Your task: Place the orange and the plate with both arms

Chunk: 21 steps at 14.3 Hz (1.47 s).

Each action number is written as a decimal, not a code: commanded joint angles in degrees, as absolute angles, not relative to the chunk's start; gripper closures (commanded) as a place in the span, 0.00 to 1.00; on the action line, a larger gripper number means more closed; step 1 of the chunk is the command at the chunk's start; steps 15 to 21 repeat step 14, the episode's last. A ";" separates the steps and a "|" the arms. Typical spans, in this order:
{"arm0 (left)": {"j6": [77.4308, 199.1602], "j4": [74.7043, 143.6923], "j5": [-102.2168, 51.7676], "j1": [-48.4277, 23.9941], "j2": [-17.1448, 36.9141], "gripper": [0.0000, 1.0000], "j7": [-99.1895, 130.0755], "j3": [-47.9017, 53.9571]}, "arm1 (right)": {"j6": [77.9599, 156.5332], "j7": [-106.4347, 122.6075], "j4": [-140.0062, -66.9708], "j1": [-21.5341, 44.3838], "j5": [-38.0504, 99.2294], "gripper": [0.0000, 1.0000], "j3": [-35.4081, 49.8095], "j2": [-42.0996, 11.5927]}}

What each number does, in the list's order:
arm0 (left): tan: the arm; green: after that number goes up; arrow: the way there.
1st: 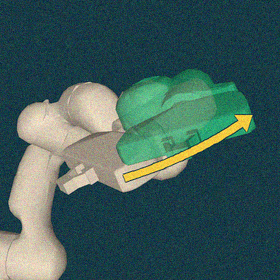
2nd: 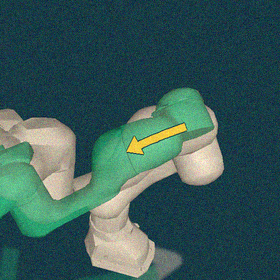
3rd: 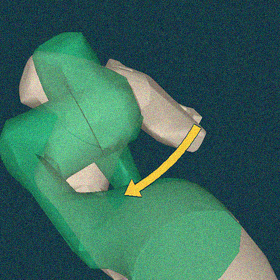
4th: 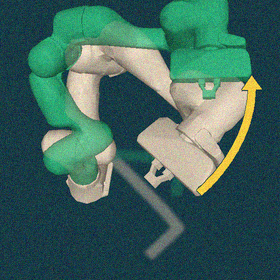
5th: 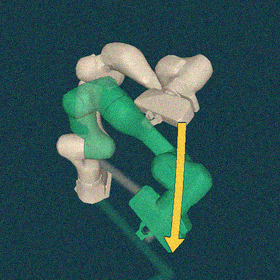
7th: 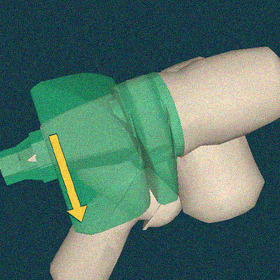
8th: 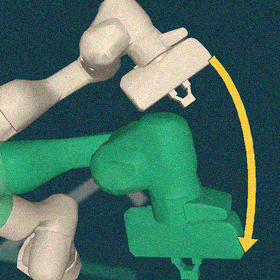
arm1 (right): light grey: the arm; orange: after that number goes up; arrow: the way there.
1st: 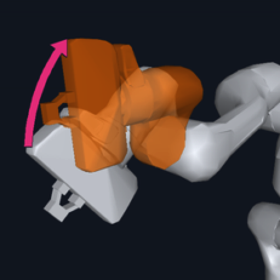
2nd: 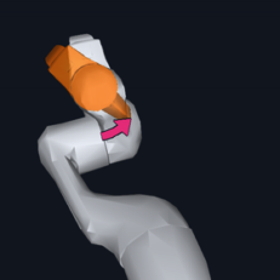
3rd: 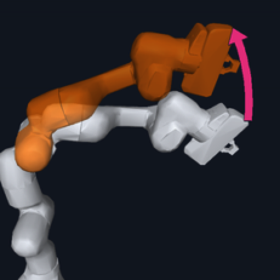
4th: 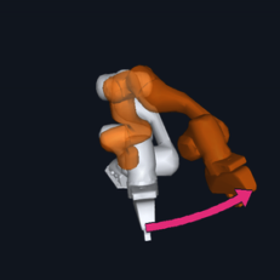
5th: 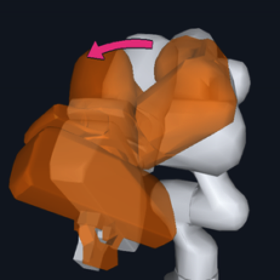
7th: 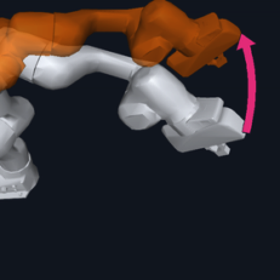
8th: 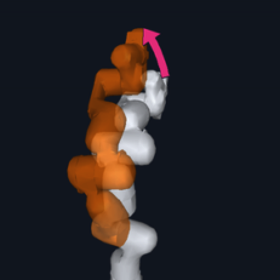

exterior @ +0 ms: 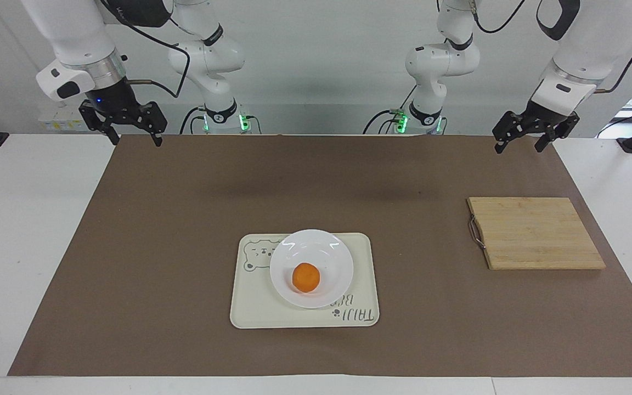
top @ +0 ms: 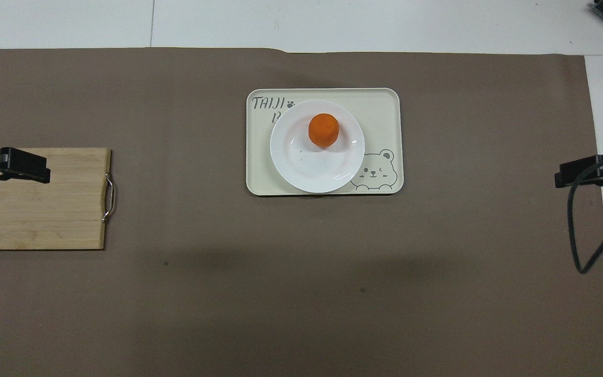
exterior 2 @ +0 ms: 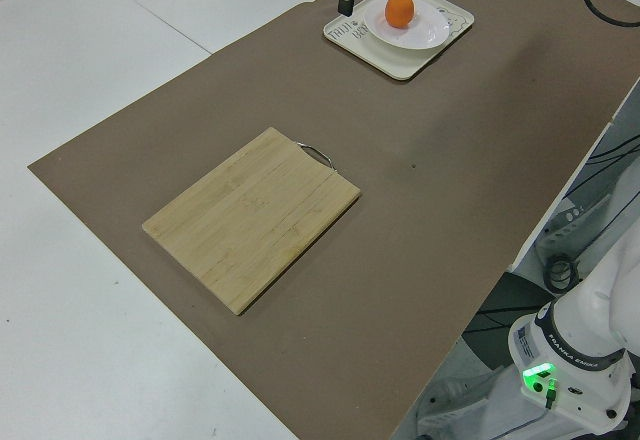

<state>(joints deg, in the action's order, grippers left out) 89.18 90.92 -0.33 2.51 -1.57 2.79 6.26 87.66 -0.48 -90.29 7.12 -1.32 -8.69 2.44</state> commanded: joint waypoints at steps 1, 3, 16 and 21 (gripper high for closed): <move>88.15 90.70 -0.79 2.99 -2.02 0.00 2.46 6.33 | 85.25 0.09 -87.98 7.12 -0.79 0.00 -8.35 2.64; 88.15 90.70 -0.88 2.99 -2.02 0.00 2.46 6.33 | 85.52 0.09 -88.07 7.03 -0.88 0.00 -8.35 2.64; 88.15 90.70 -0.79 2.99 -2.02 0.00 2.46 6.33 | 84.64 0.52 -89.12 7.12 -0.53 0.00 -8.35 3.69; 88.15 90.70 -0.79 2.99 -2.02 0.00 2.46 6.33 | 84.64 0.52 -89.12 7.12 -0.53 0.00 -8.35 3.69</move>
